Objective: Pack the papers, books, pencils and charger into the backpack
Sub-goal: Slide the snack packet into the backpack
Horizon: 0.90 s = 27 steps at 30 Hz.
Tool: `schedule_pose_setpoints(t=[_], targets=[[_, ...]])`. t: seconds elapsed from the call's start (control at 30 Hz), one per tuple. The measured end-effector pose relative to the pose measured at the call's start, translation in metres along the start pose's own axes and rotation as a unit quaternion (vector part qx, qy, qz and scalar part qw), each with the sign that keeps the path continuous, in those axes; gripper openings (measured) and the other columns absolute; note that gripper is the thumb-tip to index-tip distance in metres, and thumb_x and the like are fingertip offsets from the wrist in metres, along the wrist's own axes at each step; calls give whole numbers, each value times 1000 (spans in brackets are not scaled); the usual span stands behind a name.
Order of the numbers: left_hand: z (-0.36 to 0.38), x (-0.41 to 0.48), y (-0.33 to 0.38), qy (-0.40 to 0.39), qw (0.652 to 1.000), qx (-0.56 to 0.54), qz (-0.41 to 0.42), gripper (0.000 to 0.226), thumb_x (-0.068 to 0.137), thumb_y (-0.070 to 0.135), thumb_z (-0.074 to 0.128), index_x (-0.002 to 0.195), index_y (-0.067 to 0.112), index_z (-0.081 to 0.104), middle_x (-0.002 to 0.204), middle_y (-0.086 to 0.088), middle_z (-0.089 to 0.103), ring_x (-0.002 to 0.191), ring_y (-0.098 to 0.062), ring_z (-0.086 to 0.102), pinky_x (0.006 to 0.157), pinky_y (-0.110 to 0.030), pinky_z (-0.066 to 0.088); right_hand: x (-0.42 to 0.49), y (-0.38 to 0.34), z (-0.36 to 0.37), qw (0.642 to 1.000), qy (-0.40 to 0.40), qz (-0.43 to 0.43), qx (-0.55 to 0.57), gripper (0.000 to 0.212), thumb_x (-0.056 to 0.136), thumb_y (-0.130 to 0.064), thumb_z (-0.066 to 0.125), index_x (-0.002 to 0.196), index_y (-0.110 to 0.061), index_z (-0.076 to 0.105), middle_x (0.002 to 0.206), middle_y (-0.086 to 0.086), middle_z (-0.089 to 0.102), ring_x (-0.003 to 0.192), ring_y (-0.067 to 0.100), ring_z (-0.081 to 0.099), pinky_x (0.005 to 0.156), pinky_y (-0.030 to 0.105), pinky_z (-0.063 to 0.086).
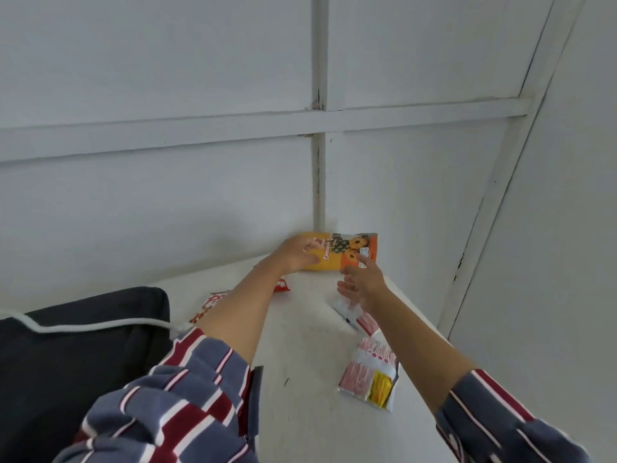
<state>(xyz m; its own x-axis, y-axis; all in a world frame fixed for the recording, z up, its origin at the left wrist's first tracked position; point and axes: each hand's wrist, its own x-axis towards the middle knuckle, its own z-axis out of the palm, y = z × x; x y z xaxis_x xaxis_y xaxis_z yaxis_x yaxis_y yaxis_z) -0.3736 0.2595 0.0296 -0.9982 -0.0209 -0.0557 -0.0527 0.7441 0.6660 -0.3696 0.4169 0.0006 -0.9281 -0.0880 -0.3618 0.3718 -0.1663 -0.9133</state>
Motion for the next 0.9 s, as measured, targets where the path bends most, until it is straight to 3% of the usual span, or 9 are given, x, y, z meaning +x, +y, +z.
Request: schedule_pose_setpoints(t=[0.1, 0.27, 0.43, 0.57, 0.63, 0.7, 0.73, 0.8, 0.9], targets=[[5, 25, -14, -21, 999, 28, -5, 47, 88, 10, 60, 134, 16, 48, 144, -4, 41, 132, -18, 38, 97, -21, 31, 20, 1, 5, 1000, 3, 13, -5, 57, 90, 4, 51, 139, -21, 39, 113, 17, 50, 97, 32, 54, 89, 40, 52], [17, 51, -30, -53, 992, 114, 10, 62, 87, 2, 59, 142, 16, 36, 151, -14, 24, 140, -27, 25, 111, -29, 23, 44, 8, 12, 999, 29, 13, -12, 56, 89, 4, 51, 136, -25, 42, 126, 16, 49, 84, 25, 57, 81, 36, 55], [29, 67, -49, -68, 983, 171, 0, 72, 87, 5, 55, 145, 35, 25, 157, -9, 10, 141, -32, 22, 113, -42, 24, 54, 10, 16, 999, 48, 21, -9, 55, 91, 4, 49, 136, -27, 42, 126, 16, 49, 81, 23, 60, 74, 31, 56], [34, 69, -54, -59, 974, 219, -12, 66, 89, 18, 56, 142, 45, 27, 153, -7, 27, 133, -31, 36, 107, -42, 33, 58, 12, 16, 998, 62, 18, -15, 56, 90, 8, 49, 136, -23, 42, 112, 16, 54, 83, 23, 59, 80, 34, 56], [32, 67, -51, -53, 969, 242, -7, 68, 84, 28, 64, 141, 45, 30, 151, -5, 32, 130, -30, 40, 105, -42, 36, 60, 14, 16, 997, 71, 19, -8, 56, 89, 9, 49, 136, -21, 42, 92, 12, 55, 72, 19, 54, 80, 35, 56], [30, 61, -44, -47, 967, 248, -3, 70, 79, 35, 69, 139, 44, 35, 147, -2, 38, 130, -27, 42, 105, -41, 36, 59, 15, 16, 997, 79, 19, 1, 55, 88, 9, 48, 136, -19, 43, 80, 10, 52, 63, 15, 46, 67, 29, 52], [28, 57, -40, -48, 967, 250, -4, 69, 77, 37, 71, 138, 42, 38, 145, 0, 41, 130, -25, 42, 105, -40, 35, 58, 16, 17, 996, 86, 14, -2, 55, 87, 9, 49, 135, -18, 43, 86, 11, 55, 63, 15, 47, 62, 27, 49], [27, 50, -29, -63, 968, 244, -11, 60, 78, 40, 70, 134, 36, 47, 139, 3, 48, 128, -23, 44, 105, -40, 35, 57, 17, 19, 995, 103, 3, -17, 55, 86, 6, 54, 134, -18, 45, 112, 12, 57, 81, 20, 55, 70, 30, 52], [25, 47, -17, -95, 977, 187, -34, 26, 84, 43, 61, 94, 20, 67, 103, -2, 64, 106, -23, 60, 93, -39, 46, 53, 14, 20, 992, 125, 9, -14, 51, 87, 4, 55, 132, -17, 46, 128, 10, 50, 101, 23, 49, 86, 34, 50]])
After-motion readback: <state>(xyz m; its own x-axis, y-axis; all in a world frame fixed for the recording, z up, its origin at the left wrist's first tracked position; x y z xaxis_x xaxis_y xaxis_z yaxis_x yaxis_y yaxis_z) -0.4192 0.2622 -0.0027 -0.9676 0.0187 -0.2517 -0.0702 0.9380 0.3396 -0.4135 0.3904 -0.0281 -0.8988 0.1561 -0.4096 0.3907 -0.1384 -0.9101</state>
